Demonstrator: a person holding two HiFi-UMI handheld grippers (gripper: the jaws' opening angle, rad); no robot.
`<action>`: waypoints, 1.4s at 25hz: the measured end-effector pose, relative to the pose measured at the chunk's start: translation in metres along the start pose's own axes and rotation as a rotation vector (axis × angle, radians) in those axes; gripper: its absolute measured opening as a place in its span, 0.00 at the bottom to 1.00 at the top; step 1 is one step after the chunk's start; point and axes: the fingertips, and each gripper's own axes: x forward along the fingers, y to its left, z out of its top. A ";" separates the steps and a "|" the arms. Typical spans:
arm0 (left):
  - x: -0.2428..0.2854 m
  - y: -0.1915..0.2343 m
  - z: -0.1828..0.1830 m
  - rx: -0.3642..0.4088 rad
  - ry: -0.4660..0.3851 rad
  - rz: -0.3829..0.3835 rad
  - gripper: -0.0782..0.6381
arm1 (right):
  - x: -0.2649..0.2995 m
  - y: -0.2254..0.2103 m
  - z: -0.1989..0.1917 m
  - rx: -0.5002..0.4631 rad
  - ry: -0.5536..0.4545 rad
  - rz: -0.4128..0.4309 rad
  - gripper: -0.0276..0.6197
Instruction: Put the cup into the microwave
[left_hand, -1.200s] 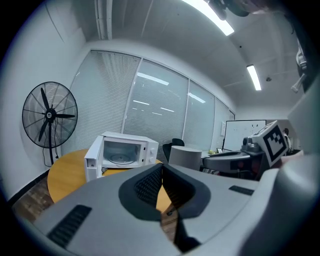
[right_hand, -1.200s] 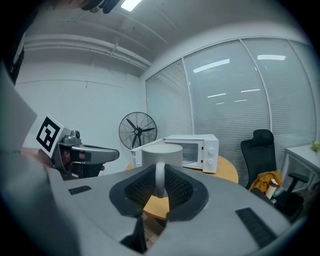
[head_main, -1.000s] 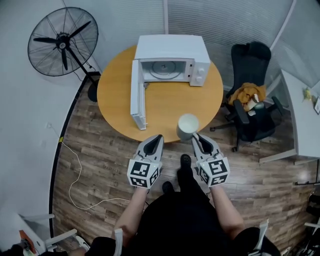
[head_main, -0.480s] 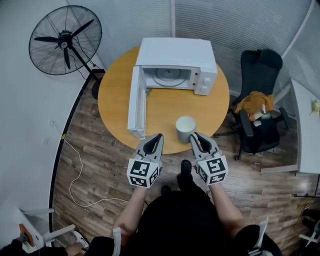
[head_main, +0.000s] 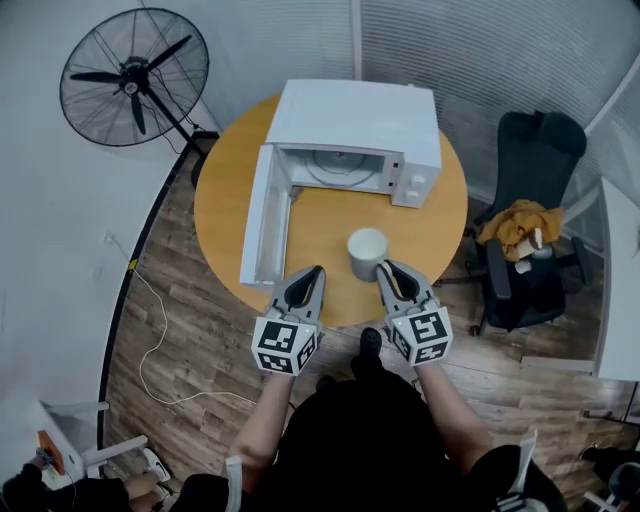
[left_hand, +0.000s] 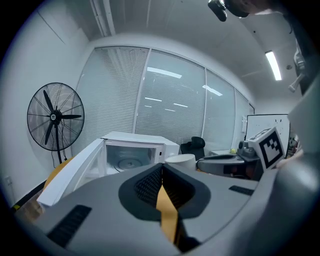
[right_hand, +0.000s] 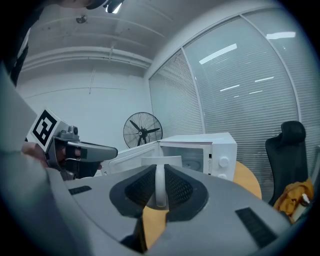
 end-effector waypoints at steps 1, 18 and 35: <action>0.005 0.000 0.001 -0.001 0.000 0.008 0.10 | 0.004 -0.005 0.001 -0.002 -0.003 0.007 0.13; 0.056 0.005 0.010 -0.015 -0.003 0.077 0.10 | 0.063 -0.055 0.002 -0.044 -0.022 0.095 0.13; 0.127 0.049 0.019 -0.034 0.037 -0.058 0.10 | 0.169 -0.091 -0.008 -0.061 0.031 0.009 0.13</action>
